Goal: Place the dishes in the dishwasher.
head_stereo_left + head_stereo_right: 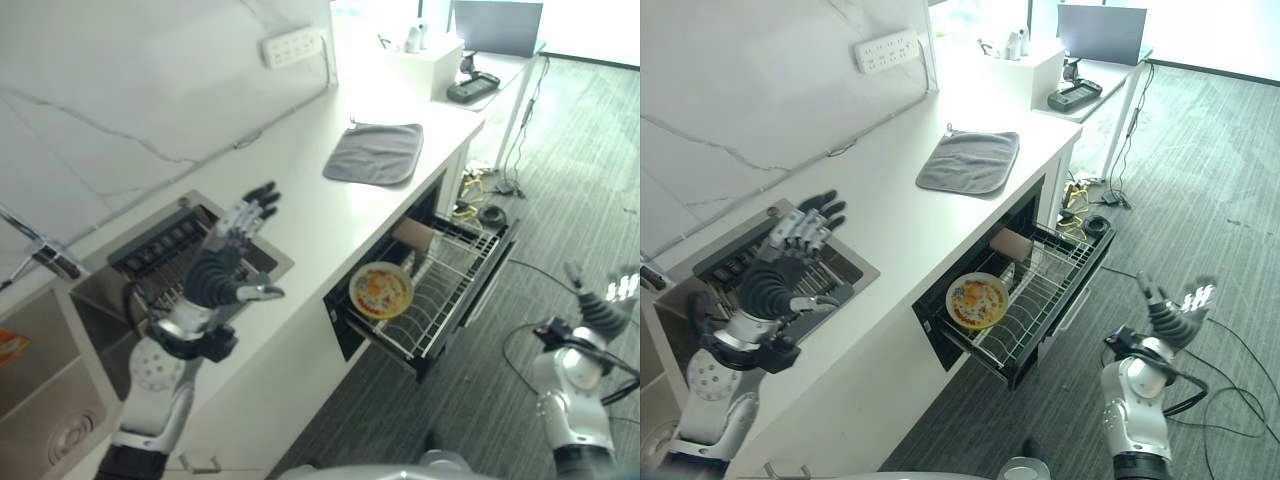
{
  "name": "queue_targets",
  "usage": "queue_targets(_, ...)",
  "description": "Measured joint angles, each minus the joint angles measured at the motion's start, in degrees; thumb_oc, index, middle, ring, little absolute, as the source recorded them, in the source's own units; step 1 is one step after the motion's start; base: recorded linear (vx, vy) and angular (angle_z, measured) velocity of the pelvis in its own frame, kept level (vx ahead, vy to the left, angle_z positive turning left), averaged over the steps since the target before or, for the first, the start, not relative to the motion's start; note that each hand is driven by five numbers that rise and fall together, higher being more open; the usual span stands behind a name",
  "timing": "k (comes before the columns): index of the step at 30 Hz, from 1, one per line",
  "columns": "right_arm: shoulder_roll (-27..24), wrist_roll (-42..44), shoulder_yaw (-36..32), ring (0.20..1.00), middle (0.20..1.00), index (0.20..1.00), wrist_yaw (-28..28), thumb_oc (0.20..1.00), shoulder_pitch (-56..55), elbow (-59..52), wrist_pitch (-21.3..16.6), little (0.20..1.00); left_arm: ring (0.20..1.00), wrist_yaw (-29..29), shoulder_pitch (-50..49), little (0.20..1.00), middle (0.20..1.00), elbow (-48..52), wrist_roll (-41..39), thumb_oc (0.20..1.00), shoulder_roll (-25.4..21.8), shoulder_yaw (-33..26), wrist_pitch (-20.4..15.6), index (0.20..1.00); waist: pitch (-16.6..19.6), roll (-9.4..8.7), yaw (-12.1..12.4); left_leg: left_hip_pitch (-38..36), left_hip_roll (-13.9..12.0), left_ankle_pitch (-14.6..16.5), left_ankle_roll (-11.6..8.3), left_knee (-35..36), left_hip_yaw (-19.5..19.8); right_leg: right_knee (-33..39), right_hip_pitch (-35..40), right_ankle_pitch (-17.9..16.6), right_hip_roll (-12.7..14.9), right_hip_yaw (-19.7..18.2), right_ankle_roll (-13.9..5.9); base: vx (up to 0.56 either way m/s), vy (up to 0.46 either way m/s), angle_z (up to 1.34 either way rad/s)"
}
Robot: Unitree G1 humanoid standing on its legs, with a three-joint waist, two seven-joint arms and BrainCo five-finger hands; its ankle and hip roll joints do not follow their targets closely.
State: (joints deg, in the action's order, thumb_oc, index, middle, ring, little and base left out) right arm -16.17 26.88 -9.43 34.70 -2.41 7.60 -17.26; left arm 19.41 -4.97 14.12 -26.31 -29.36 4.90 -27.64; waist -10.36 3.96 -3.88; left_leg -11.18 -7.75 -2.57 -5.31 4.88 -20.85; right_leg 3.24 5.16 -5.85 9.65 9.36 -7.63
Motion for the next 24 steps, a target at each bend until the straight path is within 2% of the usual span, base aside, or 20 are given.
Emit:
queue_targets(3,0.24,7.67,-0.08,1.000,1.000,1.000,-0.54,1.000,-0.04,9.15,-3.24,1.000,1.000,0.06,3.07,1.000,1.000,-1.62,0.46,1.000,0.19,7.08,0.75,1.000,0.16,-0.60,0.14,-0.03,-0.37,0.23,0.24,-1.15,2.58,-4.77,-0.80,2.80,-0.03,0.77,0.31,0.02,0.012,0.20)
queue_targets(5,0.99,11.81,-0.12,1.000,1.000,1.000,-3.28,1.000,1.05,19.49,-4.54,1.000,1.000,-0.39,5.62,1.000,1.000,-3.52,0.38,1.000,0.53,9.02,0.91,1.000,0.14,0.01,0.35,0.02,-0.19,2.24,0.51,-4.92,4.68,-12.39,-1.63,7.17,1.19,0.99,0.40,0.11,0.170,0.19)
queue_targets(6,0.94,13.57,1.13,1.000,1.000,1.000,-5.36,1.000,2.26,23.62,-4.28,1.000,1.000,-1.29,5.49,1.000,1.000,-4.16,0.37,1.000,0.86,9.91,1.72,1.000,0.06,1.36,0.63,0.80,0.20,5.12,0.59,-9.73,5.66,-17.04,-2.38,10.66,2.77,0.81,0.88,0.09,0.217,0.28)
queue_targets(7,-0.29,14.19,2.09,1.000,1.000,1.000,-5.97,1.000,2.27,24.09,-4.07,1.000,1.000,-1.82,5.31,1.000,1.000,-4.22,0.35,1.000,1.44,10.89,1.85,1.000,-0.15,2.38,0.91,2.27,0.84,7.58,0.66,-13.17,6.99,-20.19,-3.31,12.40,4.04,0.91,0.55,0.01,0.172,0.26)
queue_targets(8,-2.89,14.33,3.40,1.000,1.000,1.000,-8.13,1.000,2.60,23.46,-3.31,1.000,1.000,-2.76,4.88,1.000,1.000,-4.83,0.36,1.000,2.20,11.80,1.83,1.000,-0.45,4.71,1.35,4.35,2.03,9.94,1.20,-17.79,8.06,-25.44,-5.61,14.48,6.08,0.44,0.15,-0.04,0.095,0.25)
queue_targets(9,-3.72,14.84,3.42,1.000,1.000,1.000,-9.48,1.000,3.45,23.53,-3.15,1.000,1.000,-4.13,4.91,1.000,1.000,-5.56,0.36,1.000,2.94,12.07,1.80,1.000,-0.69,6.05,1.83,6.80,2.17,11.23,1.33,-20.96,8.53,-27.89,-7.78,15.05,6.65,0.10,-0.07,-0.07,0.039,0.18)
queue_targets(10,-3.75,14.89,3.34,1.000,1.000,1.000,-10.02,1.000,4.47,23.66,-3.13,1.000,1.000,-4.86,5.19,1.000,1.000,-5.94,0.37,1.000,3.52,12.13,1.80,1.000,-0.95,6.52,1.93,9.24,2.10,11.92,1.36,-23.06,9.35,-29.52,-9.75,15.45,6.75,0.03,-0.08,-0.11,-0.006,0.09)
queue_targets(12,-3.78,16.28,3.26,1.000,1.000,1.000,-11.23,1.000,6.97,25.17,-3.01,1.000,1.000,-6.25,6.43,1.000,1.000,-6.47,0.41,1.000,3.91,13.08,1.80,1.000,-1.80,6.08,2.48,12.67,2.09,12.10,1.36,-25.07,10.30,-31.63,-13.24,15.61,6.56,-0.31,0.16,-0.20,-0.021,-0.01)
queue_targets(13,-4.26,17.12,3.26,1.000,1.000,1.000,-12.00,1.000,9.00,26.47,-2.96,1.000,1.000,-6.66,8.41,1.000,1.000,-6.98,0.47,1.000,3.84,13.61,1.68,1.000,-3.40,5.41,2.84,14.42,2.06,12.05,1.37,-26.33,10.99,-33.12,-15.08,15.52,6.27,-0.59,0.31,-0.47,-0.057,-0.17)
queue_targets(14,-6.31,17.22,3.34,1.000,1.000,1.000,-13.77,1.000,15.44,29.66,-2.29,1.000,1.000,-8.38,14.38,1.000,1.000,-8.58,0.52,1.000,3.72,14.64,1.54,1.000,-8.16,5.06,3.41,19.45,1.84,11.89,1.35,-29.26,12.96,-34.39,-19.35,14.49,5.30,-0.98,1.52,-0.56,-0.100,-0.26)
queue_targets(15,-7.51,19.60,4.30,1.000,1.000,1.000,-15.34,1.000,20.71,31.23,-1.71,1.000,1.000,-9.72,19.24,1.000,1.000,-8.68,0.98,1.000,3.30,15.60,1.14,1.000,-11.98,4.21,4.23,23.77,1.26,10.61,1.45,-30.58,13.08,-36.49,-24.20,13.82,4.81,-1.08,2.53,-0.54,-0.116,-0.23)
queue_targets(16,-8.11,21.86,4.38,1.000,1.000,1.000,-17.01,1.000,24.29,32.80,-0.47,1.000,1.000,-10.47,22.56,1.000,1.000,-8.71,2.00,1.000,2.57,15.94,1.10,1.000,-15.18,3.21,4.54,25.89,1.06,10.42,1.01,-32.30,13.53,-38.29,-26.51,13.72,4.81,-1.19,3.22,-0.31,-0.115,-0.09)
queue_targets(17,-8.08,23.47,4.37,1.000,1.000,1.000,-18.29,1.000,26.58,32.98,0.19,1.000,1.000,-10.83,24.26,1.000,1.000,-8.79,2.81,1.000,2.39,15.82,1.08,1.000,-17.37,3.18,4.70,27.36,0.82,10.38,0.89,-33.21,14.22,-38.82,-27.81,14.11,4.46,-1.00,3.21,-0.17,-0.084,-0.09)
queue_targets(18,-8.03,24.59,4.53,1.000,1.000,1.000,-19.73,1.000,29.24,33.73,0.75,1.000,1.000,-11.41,25.31,1.000,1.000,-8.80,2.82,1.000,2.06,15.82,1.07,1.000,-19.74,3.18,5.15,28.12,1.11,10.37,0.88,-33.31,15.23,-38.79,-28.88,14.15,3.97,-1.21,4.20,-0.16,-0.075,-0.24)
queue_targets(19,-7.73,25.24,4.75,1.000,1.000,1.000,-20.98,1.000,30.66,34.12,1.38,1.000,1.000,-11.67,25.57,1.000,1.000,-8.77,3.08,1.000,1.89,15.79,1.11,1.000,-20.54,3.56,5.84,29.26,1.36,10.36,0.89,-33.42,16.50,-38.71,-30.08,14.14,3.81,-0.63,4.15,-0.12,-0.059,-0.38)
queue_targets(20,-7.50,25.75,5.39,1.000,1.000,1.000,-22.11,1.000,31.10,34.35,2.06,1.000,1.000,-11.87,25.59,1.000,1.000,-8.72,3.84,1.000,1.69,15.71,1.23,1.000,-20.73,3.99,6.61,30.13,0.19,10.10,0.87,-33.50,17.15,-41.90,-31.25,15.73,3.93,0.42,4.34,-0.14,-0.075,-0.11)
queue_targets(21,-6.99,26.27,5.69,1.000,1.000,1.000,-23.03,1.000,30.58,34.39,2.67,1.000,1.000,-11.90,25.62,1.000,1.000,-8.59,4.64,1.000,0.83,15.47,1.19,1.000,-20.74,3.31,6.79,30.40,0.62,10.24,0.04,-34.97,17.35,-47.97,-31.06,18.55,4.33,1.25,6.30,-0.13,-0.080,0.01)
queue_targets(22,-7.14,26.95,6.50,1.000,1.000,1.000,-23.84,1.000,31.22,34.49,3.21,1.000,1.000,-12.10,25.12,1.000,1.000,-8.28,4.96,1.000,0.29,14.99,0.98,1.000,-20.95,3.11,7.37,30.38,0.78,10.58,-0.57,-35.17,17.69,-47.91,-30.75,21.44,4.37,1.76,6.35,-0.11,-0.084,0.20)
queue_targets(24,-7.21,29.46,6.60,1.000,1.000,1.000,-25.34,1.000,32.42,34.63,3.47,1.000,1.000,-12.23,25.46,1.000,1.000,-8.24,5.04,1.000,-0.65,14.92,0.83,1.000,-21.04,3.41,7.63,32.22,0.79,10.37,-0.19,-35.24,20.10,-48.32,-31.86,21.25,3.73,2.67,7.82,-0.06,-0.055,0.12)
